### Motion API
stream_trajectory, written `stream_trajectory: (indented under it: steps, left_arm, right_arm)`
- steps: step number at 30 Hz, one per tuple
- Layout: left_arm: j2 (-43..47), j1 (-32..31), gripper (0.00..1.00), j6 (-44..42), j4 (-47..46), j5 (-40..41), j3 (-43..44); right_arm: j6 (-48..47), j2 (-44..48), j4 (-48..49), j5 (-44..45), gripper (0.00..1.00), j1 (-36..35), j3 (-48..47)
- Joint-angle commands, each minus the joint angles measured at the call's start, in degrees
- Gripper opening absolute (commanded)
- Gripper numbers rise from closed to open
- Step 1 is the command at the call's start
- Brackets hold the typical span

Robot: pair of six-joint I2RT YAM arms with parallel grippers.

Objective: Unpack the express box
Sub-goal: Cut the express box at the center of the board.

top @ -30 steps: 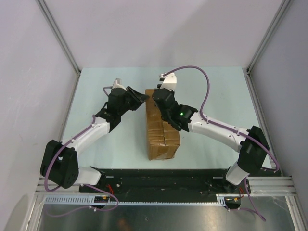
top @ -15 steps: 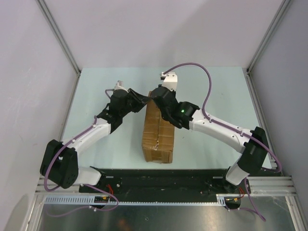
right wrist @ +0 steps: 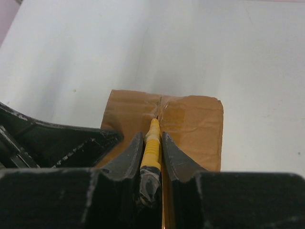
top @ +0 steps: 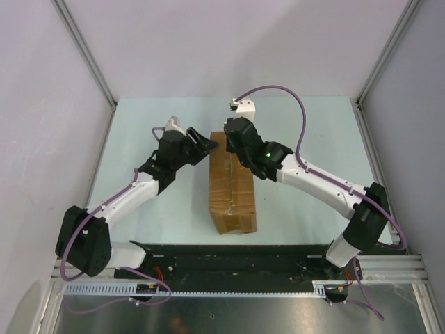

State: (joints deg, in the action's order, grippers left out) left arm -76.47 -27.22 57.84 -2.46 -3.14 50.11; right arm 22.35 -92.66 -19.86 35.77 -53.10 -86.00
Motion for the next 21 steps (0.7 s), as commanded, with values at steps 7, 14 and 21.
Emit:
stream_trajectory:
  steps: [7, 14, 21]
  left_arm:
    - [0.4, -4.4, 0.65, -6.1, 11.9, -7.0, -3.8]
    - [-4.8, -4.8, 0.78, -7.5, 11.8, -4.4, 2.6]
    - [-6.8, -3.5, 0.81, -9.1, 11.7, -3.9, 6.1]
  right_arm:
    - [-8.4, -6.9, 6.4, -22.6, 0.0, 6.4, -1.3]
    - [-13.5, -7.9, 4.5, -21.5, 0.0, 6.7, -1.5]
    - [-20.7, -7.4, 4.2, -22.4, 0.0, 7.0, 2.1]
